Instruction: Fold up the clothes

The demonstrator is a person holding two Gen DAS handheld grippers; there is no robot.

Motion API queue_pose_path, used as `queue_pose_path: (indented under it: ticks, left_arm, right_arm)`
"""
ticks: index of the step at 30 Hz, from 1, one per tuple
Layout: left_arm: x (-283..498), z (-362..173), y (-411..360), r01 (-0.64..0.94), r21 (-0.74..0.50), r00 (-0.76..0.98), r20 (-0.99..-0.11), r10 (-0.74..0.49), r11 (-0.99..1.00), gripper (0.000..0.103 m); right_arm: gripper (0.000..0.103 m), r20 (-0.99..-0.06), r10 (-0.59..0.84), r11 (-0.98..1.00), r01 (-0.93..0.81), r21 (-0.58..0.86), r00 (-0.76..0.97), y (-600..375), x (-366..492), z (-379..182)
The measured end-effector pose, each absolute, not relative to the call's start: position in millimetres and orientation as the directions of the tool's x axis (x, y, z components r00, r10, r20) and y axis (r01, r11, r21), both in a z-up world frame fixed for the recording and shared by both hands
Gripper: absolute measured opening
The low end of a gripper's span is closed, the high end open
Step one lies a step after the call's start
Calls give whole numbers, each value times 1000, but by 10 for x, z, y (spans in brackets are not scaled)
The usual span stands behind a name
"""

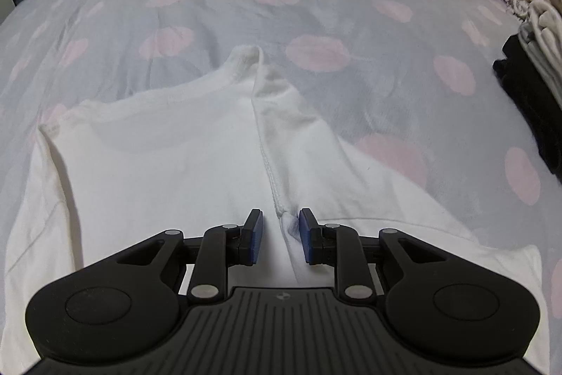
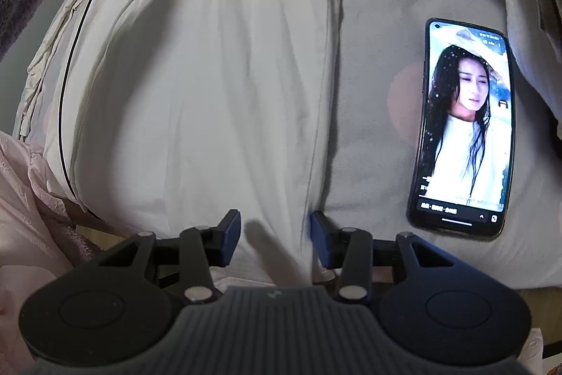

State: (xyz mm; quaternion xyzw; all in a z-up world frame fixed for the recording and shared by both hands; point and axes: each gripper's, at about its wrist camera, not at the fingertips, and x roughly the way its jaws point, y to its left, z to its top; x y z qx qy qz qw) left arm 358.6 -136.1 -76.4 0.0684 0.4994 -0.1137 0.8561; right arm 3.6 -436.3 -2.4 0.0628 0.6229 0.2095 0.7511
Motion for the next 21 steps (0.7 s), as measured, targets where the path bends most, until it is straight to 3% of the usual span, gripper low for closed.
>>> queue_pose_path:
  ticks: [4, 11, 15, 21]
  left_arm:
    - [3449, -531, -1447, 289, 30, 512, -849, -127, 957, 21]
    - [3132, -226, -1887, 407, -116, 395, -872, -289, 906, 24]
    - [2951, -206, -2256, 455, -199, 308, -879, -363, 868, 30]
    - [2780, -421, -2785, 482, -207, 216, -914, -344, 851, 30]
  right_arm:
    - [48, -911, 383, 910, -231, 344, 151, -4378, 0, 30]
    - [48, -914, 366, 923, -192, 332, 178, -4497, -56, 120]
    - [48, -909, 374, 924, -161, 348, 182, -4580, -63, 92]
    - [48, -894, 417, 909, -105, 404, 163, -4681, -19, -72]
